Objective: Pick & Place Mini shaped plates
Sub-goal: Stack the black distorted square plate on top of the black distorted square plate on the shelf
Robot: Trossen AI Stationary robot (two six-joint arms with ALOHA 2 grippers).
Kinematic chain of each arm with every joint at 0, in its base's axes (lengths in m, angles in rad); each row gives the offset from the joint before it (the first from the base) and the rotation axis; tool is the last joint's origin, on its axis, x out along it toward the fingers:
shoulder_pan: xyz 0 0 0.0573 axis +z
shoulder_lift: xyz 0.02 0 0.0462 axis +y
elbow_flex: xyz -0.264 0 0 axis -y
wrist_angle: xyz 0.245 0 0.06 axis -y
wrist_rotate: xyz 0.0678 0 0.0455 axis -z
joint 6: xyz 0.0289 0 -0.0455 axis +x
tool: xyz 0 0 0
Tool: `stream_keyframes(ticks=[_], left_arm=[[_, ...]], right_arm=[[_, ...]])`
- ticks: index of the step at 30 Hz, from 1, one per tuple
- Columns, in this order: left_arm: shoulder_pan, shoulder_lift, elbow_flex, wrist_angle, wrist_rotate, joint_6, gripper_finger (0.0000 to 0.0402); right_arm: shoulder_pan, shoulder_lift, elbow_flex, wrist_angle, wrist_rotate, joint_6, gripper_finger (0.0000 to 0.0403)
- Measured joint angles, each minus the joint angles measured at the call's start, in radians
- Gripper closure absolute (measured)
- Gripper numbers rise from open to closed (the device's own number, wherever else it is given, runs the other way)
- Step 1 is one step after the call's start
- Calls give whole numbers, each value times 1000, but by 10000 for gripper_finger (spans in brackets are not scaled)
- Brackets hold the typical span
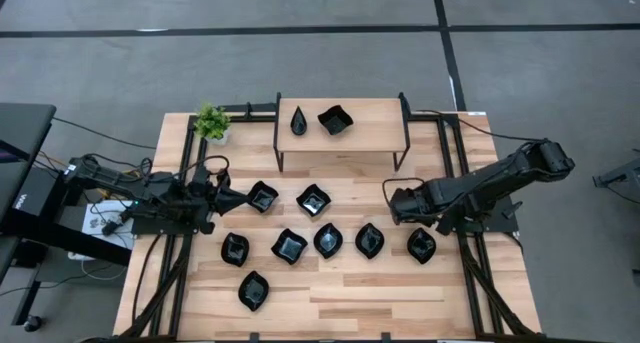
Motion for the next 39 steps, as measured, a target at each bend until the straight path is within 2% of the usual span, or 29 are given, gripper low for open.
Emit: stream_keyframes(ticks=[4,7,14,16,25,31,39], left_arm=[[0,0,0,9,0,13,385],[0,0,0,14,0,9,385],[0,0,0,19,0,11,385],[0,0,0,19,0,24,385],[0,0,0,24,-15,47,385],[0,0,0,29,-16,47,385],[0,0,0,35,-15,47,385]], right_arm=[[21,1,11,-1,34,43,321],[-11,0,51,-37,18,49,321],[-108,0,154,-342,-46,41,321],[-119,0,160,-368,-79,30,321],[-109,7,59,-213,-144,34,321],[-125,7,42,-197,-133,41,321],[-137,7,-27,-64,-120,42,321]])
